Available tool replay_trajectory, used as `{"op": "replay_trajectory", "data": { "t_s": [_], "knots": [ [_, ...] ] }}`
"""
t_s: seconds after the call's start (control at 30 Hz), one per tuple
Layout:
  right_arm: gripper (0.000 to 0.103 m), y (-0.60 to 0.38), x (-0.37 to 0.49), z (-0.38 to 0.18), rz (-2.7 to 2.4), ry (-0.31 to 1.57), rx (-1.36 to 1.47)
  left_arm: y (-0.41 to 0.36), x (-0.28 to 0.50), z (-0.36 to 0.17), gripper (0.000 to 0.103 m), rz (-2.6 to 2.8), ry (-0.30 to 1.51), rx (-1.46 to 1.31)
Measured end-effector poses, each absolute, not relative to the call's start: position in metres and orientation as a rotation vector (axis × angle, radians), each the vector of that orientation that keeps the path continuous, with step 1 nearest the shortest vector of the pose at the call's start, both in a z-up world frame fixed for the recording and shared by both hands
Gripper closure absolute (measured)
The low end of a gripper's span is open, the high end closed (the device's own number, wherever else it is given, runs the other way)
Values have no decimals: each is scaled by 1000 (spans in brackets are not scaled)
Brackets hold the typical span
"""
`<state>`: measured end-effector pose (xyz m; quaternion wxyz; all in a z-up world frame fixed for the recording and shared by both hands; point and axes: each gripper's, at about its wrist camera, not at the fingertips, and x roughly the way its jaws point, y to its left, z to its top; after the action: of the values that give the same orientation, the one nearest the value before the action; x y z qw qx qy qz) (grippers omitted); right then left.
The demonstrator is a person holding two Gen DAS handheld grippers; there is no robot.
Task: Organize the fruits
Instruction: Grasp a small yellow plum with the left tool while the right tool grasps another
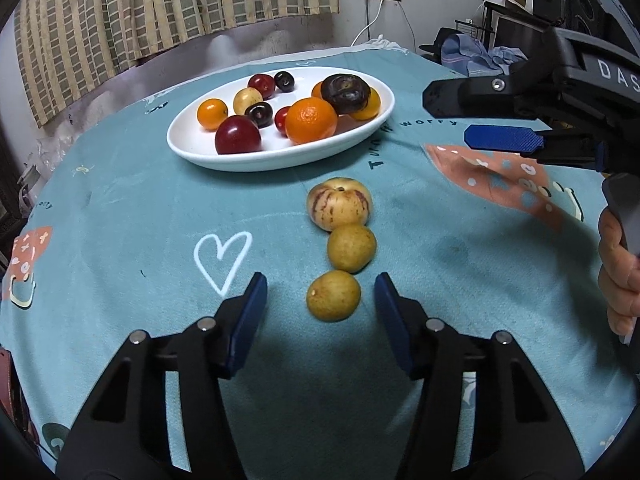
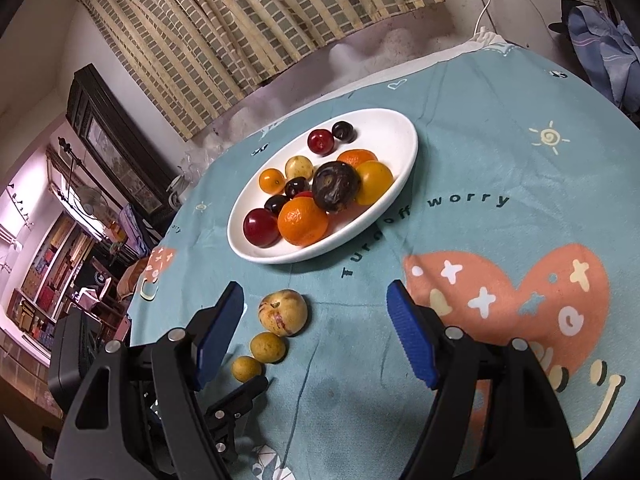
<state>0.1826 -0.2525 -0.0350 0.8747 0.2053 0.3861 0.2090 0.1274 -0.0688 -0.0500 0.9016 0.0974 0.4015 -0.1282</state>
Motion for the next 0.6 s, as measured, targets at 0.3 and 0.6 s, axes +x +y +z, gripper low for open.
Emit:
{"op": "replay_trajectory", "data": {
  "t_s": [0.3, 0.6],
  "knots": [
    [29, -247, 184, -40, 443, 828, 401, -69, 127, -50, 65, -258, 832, 213],
    [29, -243, 182, -41, 451, 835, 375, -68, 122, -44, 74, -244, 796, 228]
  ]
}}
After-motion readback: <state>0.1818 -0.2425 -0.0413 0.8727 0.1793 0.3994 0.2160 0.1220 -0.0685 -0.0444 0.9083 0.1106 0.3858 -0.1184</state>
